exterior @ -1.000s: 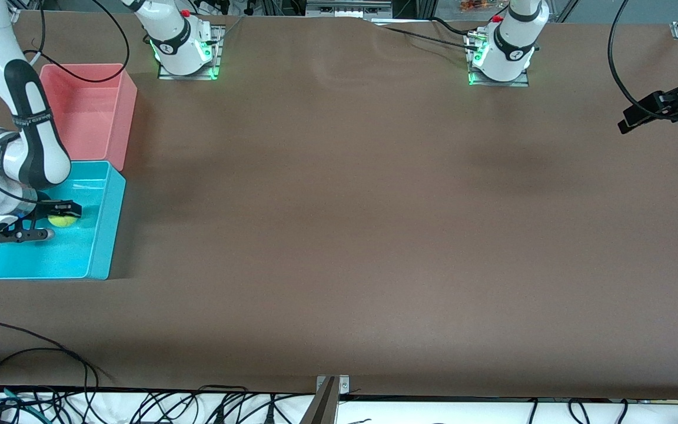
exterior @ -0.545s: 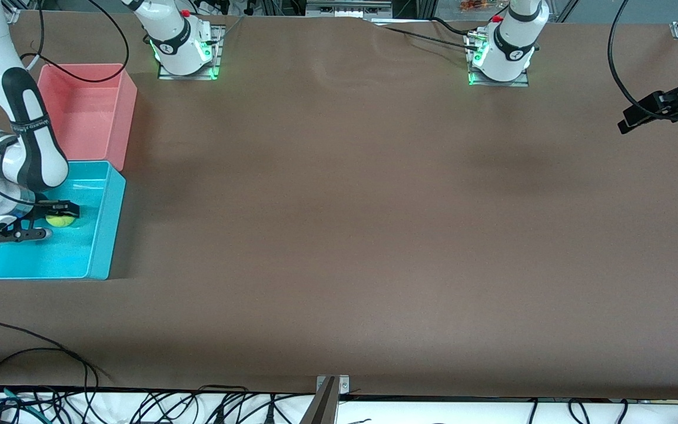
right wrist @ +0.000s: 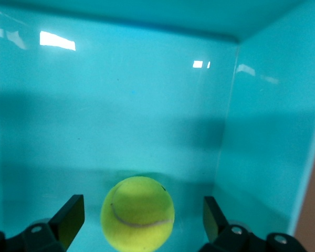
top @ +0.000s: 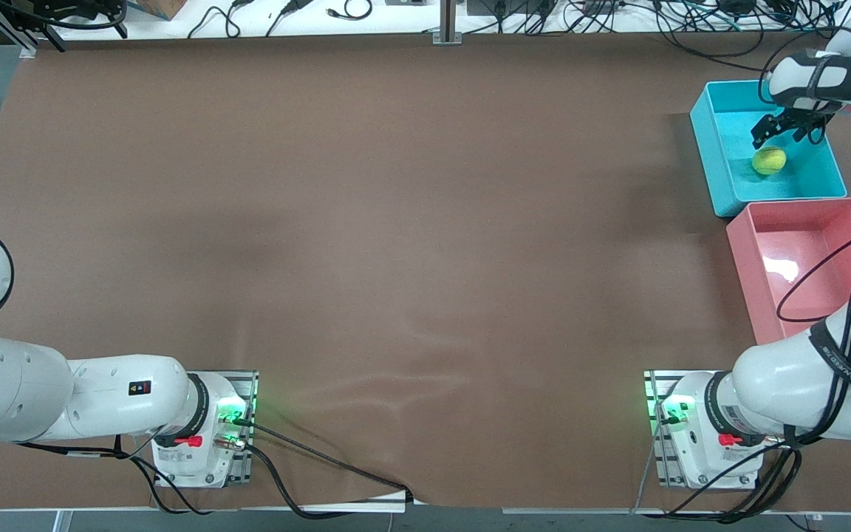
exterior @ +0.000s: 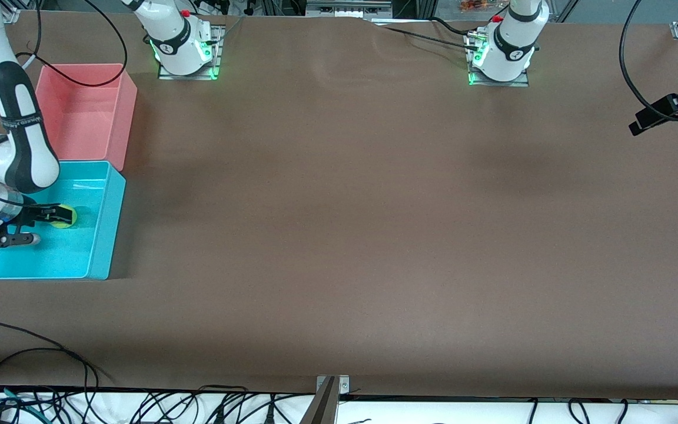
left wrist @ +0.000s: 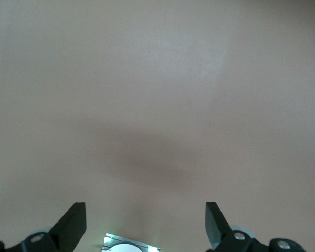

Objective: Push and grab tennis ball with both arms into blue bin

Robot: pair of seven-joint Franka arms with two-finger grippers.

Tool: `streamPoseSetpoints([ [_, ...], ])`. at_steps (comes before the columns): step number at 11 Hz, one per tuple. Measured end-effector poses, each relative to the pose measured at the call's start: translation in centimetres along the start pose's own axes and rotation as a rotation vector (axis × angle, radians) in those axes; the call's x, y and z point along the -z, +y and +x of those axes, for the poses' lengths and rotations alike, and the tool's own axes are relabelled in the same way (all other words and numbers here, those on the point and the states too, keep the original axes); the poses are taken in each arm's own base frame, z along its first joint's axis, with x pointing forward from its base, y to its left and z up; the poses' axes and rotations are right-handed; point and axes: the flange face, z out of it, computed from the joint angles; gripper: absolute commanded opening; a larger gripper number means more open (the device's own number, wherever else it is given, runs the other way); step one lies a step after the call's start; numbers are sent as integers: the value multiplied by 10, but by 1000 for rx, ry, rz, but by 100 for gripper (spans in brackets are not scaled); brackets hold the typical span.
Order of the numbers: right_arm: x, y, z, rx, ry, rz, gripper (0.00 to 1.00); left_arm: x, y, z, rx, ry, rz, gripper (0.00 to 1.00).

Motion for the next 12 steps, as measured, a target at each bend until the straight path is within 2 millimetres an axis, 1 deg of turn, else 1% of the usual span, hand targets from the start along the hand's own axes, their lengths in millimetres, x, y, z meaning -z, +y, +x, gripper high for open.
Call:
streamPoseSetpoints([
  [2,35,-4,12,2,27,13,100,0,0,0,0,0,0,100],
  [4,76,-10,24,2,33,46,100,0,0,0,0,0,0,100],
  [6,111,-8,30,1,36,60,100,0,0,0,-1,0,0,100],
  [7,126,-14,35,4,34,74,100,0,0,0,-1,0,0,100],
  [9,155,-39,51,-6,47,95,100,0,1,0,-1,0,0,100],
  [10,168,-51,56,-15,45,107,100,0,1,0,-2,0,0,100],
  [12,189,-68,61,-40,30,126,100,0,1,0,-1,0,0,100],
])
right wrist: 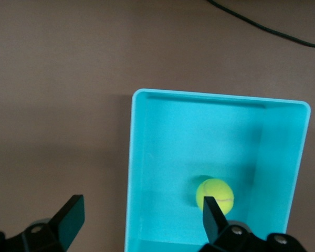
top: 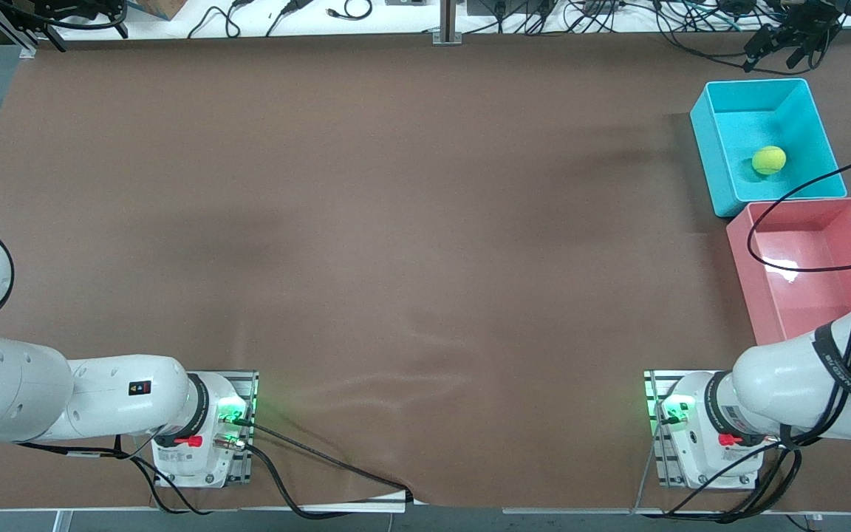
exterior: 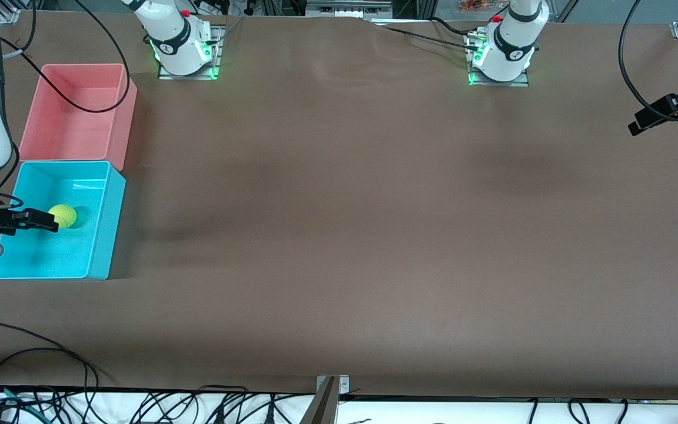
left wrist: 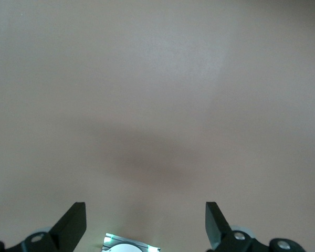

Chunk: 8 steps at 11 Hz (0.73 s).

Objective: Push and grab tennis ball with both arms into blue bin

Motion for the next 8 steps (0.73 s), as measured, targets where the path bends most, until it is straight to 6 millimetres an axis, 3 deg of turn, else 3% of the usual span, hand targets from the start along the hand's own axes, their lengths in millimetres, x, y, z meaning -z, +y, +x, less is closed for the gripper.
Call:
streamPoseSetpoints([
  [4,32,-40,7,-55,21,9,100,0,0,0,0,0,0,100],
  [8,67,-81,1,-88,22,5,100,0,1,0,-2,0,0,100],
])
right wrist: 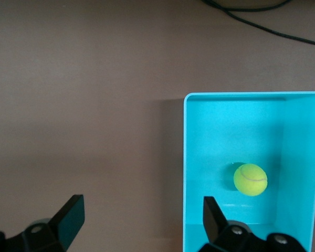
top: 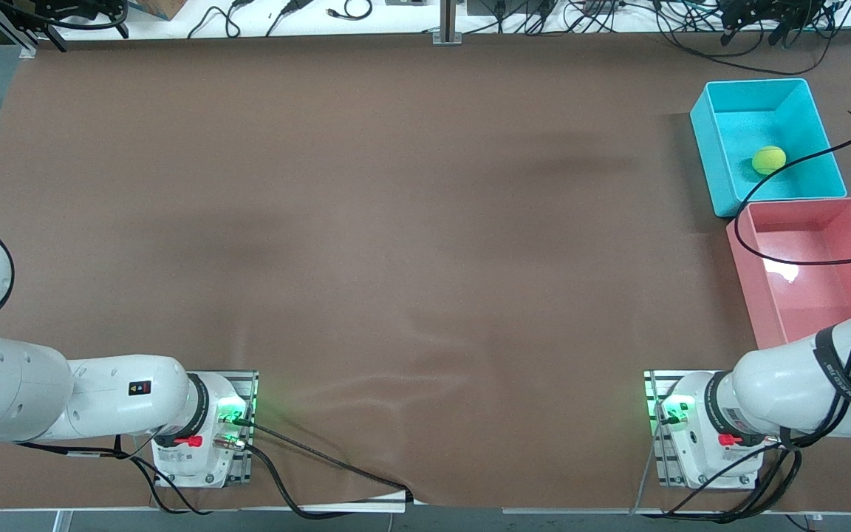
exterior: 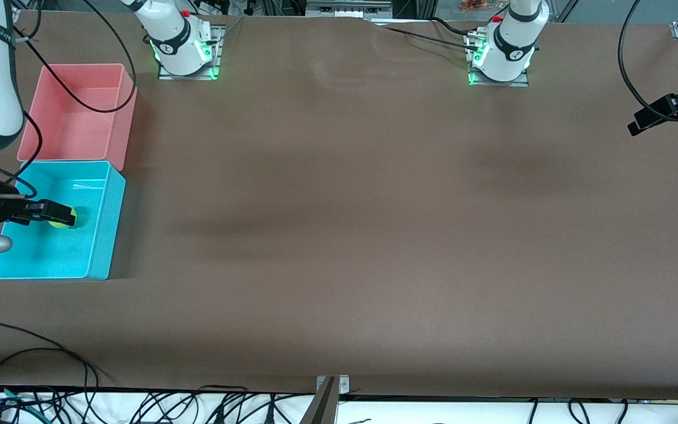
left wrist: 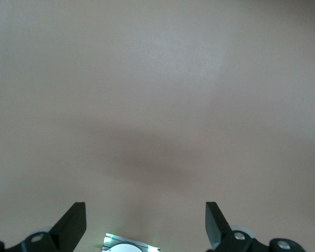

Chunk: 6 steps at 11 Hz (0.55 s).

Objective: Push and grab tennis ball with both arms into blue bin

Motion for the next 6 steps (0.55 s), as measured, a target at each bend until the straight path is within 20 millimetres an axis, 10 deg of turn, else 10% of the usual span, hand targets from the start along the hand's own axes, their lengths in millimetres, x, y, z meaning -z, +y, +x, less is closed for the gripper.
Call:
streamPoseSetpoints([
  [6,82,-27,-42,12,11,-13,100,0,-2,1,3,1,4,100],
])
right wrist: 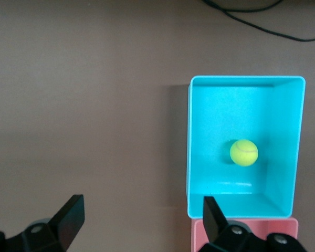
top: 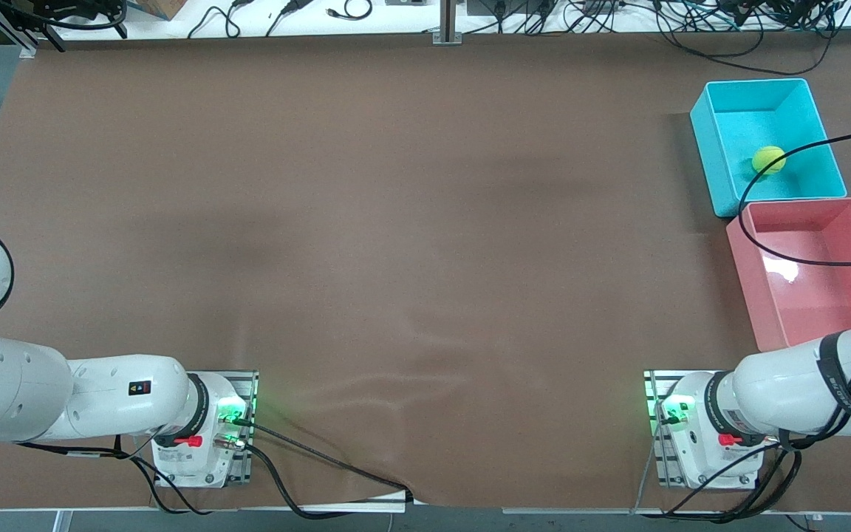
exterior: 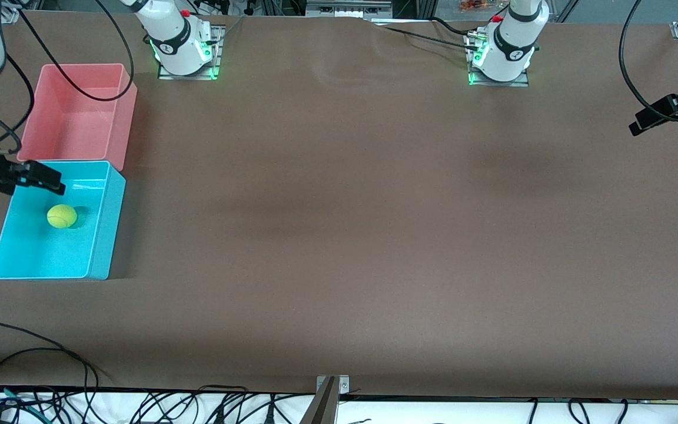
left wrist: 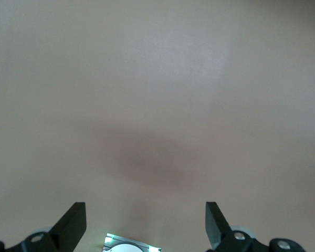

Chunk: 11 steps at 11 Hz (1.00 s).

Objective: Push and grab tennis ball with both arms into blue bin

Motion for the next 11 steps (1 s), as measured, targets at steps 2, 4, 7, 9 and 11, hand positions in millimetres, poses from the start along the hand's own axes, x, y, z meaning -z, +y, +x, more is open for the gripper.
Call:
streamPoseSetpoints([
  [2,15,3,-21,10,-14,-1,100,0,0,0,0,0,0,100],
  [4,23,11,-43,35,-17,-2,100,0,0,0,1,0,0,100],
  [7,21,6,-47,42,27,-2,100,0,-1,0,1,0,0,100],
  [9,16,0,-45,46,31,4,100,0,-1,0,1,0,0,100],
  [11,15,0,-45,46,32,5,100,0,-1,0,2,0,0,100],
])
